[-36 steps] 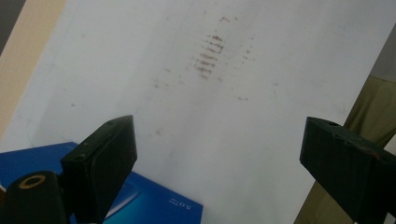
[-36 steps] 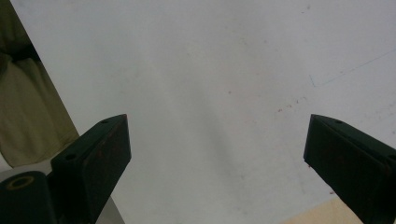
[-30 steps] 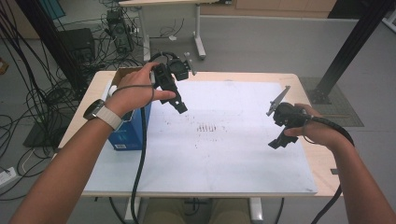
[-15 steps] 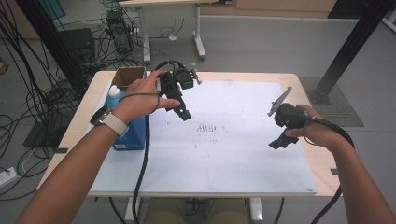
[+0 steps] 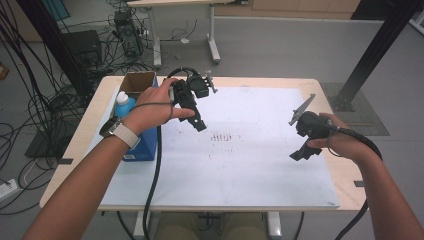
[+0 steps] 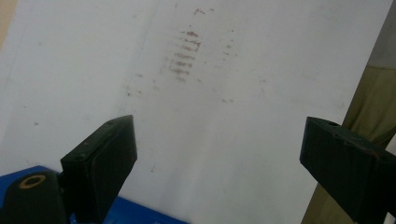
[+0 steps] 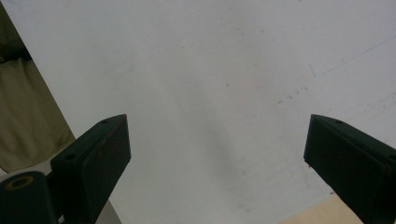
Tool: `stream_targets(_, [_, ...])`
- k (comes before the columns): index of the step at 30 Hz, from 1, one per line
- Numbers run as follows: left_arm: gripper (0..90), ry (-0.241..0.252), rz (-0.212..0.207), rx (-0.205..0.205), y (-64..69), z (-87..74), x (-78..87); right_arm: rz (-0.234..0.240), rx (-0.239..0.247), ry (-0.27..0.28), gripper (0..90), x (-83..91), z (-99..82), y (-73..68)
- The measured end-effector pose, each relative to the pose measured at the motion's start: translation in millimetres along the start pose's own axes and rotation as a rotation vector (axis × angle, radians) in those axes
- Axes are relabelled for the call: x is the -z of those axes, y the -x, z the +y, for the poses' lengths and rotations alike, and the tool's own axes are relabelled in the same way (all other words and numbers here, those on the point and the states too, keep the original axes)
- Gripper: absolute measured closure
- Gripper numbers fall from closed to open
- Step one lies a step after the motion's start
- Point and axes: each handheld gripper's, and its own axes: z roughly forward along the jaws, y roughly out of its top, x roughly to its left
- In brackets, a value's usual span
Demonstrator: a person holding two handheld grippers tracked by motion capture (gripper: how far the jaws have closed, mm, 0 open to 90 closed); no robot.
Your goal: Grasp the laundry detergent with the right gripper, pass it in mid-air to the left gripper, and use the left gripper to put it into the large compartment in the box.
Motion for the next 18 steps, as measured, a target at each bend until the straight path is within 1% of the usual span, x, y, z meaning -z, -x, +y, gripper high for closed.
stream_targets(5, [11.3, 0.003, -0.005, 0.007, -1.1, -1.4, -0.7, 0.004, 0.004, 0.0, 7.0, -2.0, 0.9, -0.6])
stream_targets(8, [11.3, -0.005, -0.008, 0.004, -1.4, -2.3, -2.8, 0.005, 0.006, 0.002, 6.9, -3.5, 1.7, -0.3])
stream_targets(12, [11.3, -0.009, -0.009, 0.011, -1.8, -3.7, -5.1, 0.004, 0.006, 0.002, 6.9, -3.5, 2.3, -0.1])
stream_targets(18, [11.4, -0.005, -0.01, 0.014, -2.2, -4.0, -4.4, 0.003, 0.007, 0.002, 6.8, -3.8, 2.4, -0.7])
